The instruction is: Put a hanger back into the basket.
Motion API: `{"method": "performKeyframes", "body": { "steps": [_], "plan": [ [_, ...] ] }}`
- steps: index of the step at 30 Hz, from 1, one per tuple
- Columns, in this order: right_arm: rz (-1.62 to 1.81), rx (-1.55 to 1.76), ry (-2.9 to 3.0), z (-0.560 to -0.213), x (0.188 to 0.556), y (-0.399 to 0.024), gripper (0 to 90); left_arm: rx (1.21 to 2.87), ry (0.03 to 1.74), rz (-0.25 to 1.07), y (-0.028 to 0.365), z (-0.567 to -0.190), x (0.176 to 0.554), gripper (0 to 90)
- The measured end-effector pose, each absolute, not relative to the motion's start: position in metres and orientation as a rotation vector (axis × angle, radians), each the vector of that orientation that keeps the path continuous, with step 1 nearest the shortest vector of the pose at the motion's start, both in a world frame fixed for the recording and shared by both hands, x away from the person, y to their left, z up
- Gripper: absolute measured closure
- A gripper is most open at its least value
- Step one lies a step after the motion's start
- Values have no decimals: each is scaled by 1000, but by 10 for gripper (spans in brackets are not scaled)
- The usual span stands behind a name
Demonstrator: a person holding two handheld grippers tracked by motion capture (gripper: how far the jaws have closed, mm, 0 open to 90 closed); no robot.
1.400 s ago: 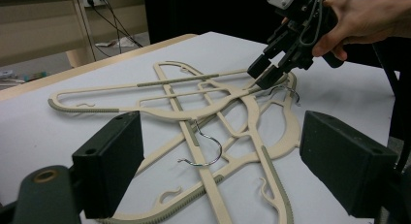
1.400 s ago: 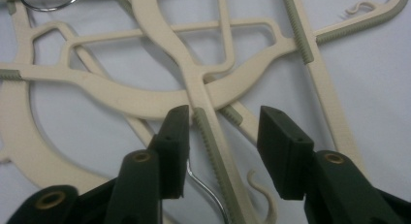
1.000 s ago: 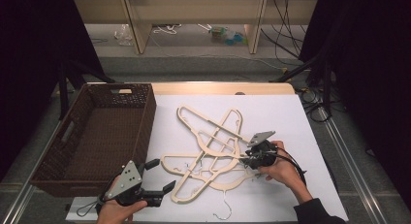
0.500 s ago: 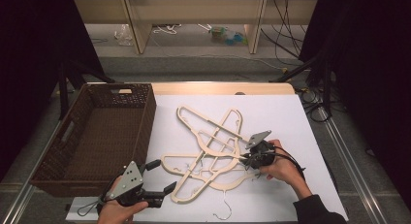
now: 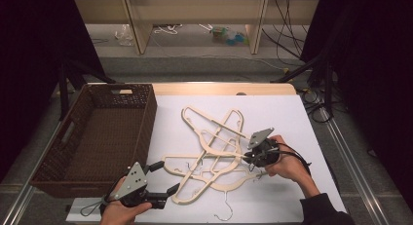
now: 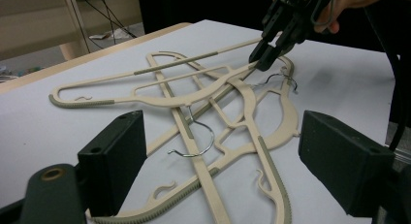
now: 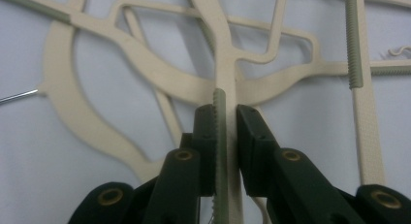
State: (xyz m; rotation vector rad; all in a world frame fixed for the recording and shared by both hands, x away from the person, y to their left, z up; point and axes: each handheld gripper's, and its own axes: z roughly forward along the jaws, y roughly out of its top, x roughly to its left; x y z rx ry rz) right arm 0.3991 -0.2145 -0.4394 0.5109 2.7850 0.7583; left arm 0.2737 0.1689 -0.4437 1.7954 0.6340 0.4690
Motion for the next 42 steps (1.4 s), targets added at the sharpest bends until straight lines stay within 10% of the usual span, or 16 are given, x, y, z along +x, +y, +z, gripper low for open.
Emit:
{"method": "performKeyframes", "body": {
  "steps": [42],
  "plan": [
    [716,323,2874,-392,347,-222,796,2250,347,552,80,-474,349,278]
  ]
}}
